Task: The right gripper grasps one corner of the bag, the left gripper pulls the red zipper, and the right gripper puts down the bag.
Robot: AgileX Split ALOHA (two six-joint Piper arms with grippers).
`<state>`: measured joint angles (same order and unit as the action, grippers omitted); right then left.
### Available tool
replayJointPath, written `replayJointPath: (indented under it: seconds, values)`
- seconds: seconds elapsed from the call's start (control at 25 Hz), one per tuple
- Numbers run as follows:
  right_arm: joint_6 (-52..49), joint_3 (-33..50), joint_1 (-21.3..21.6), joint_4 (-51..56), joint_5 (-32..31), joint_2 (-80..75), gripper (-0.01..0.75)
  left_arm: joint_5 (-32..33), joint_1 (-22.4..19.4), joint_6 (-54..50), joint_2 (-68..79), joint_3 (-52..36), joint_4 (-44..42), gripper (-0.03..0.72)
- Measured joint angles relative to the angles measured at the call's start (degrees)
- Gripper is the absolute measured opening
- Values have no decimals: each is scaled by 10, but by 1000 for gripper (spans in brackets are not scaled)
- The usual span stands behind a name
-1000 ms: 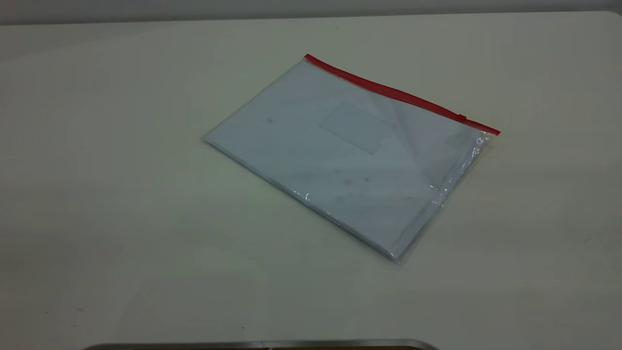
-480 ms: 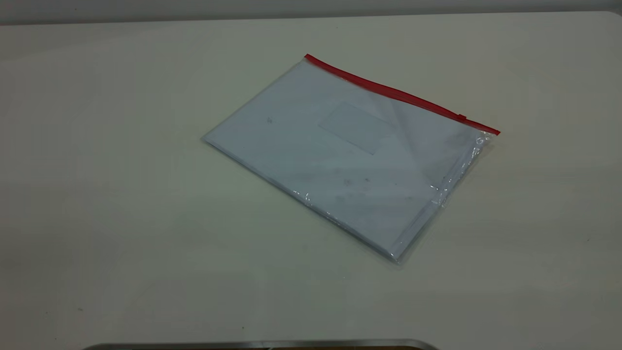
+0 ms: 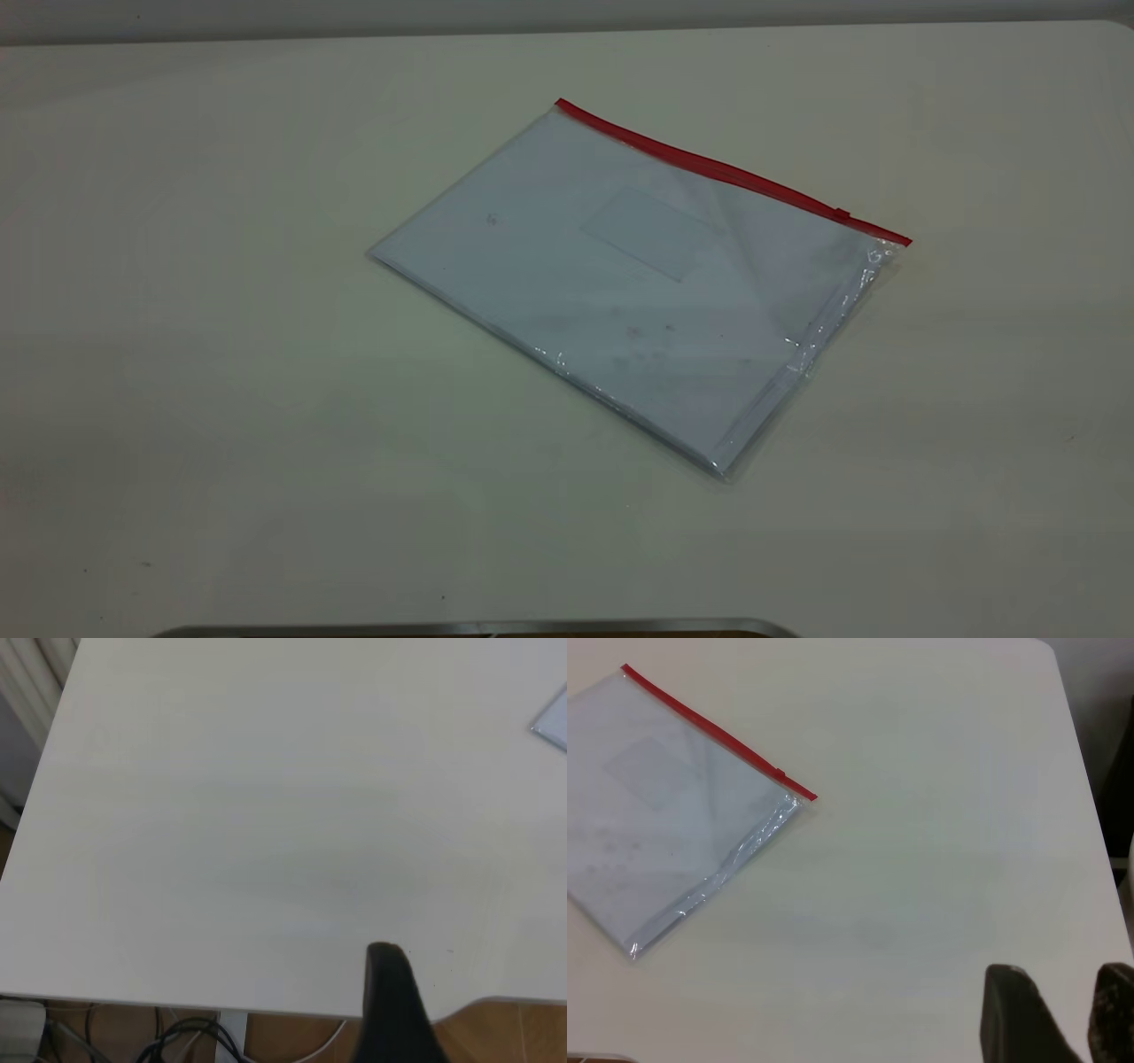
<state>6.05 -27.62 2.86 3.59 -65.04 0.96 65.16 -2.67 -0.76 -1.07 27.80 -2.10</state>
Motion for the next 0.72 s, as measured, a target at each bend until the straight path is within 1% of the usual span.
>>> replayJointPath:
  seconds: [0.16,0.32,0.44,0.64,0.72]
  values:
    - [0,0,0,3,0,0,238,-2,0,0,7,4,-1,549]
    - [0,0,0,22,0,0,238,-28,0,-9,82,40,-2,549]
    - [0,0,0,29,1,0,238,-66,0,-13,170,70,-2,549]
    - [0,0,0,45,9,0,241,-158,0,-13,345,114,1,549]
    - [0,-3,0,48,22,-3,254,-176,0,-13,413,133,13,549]
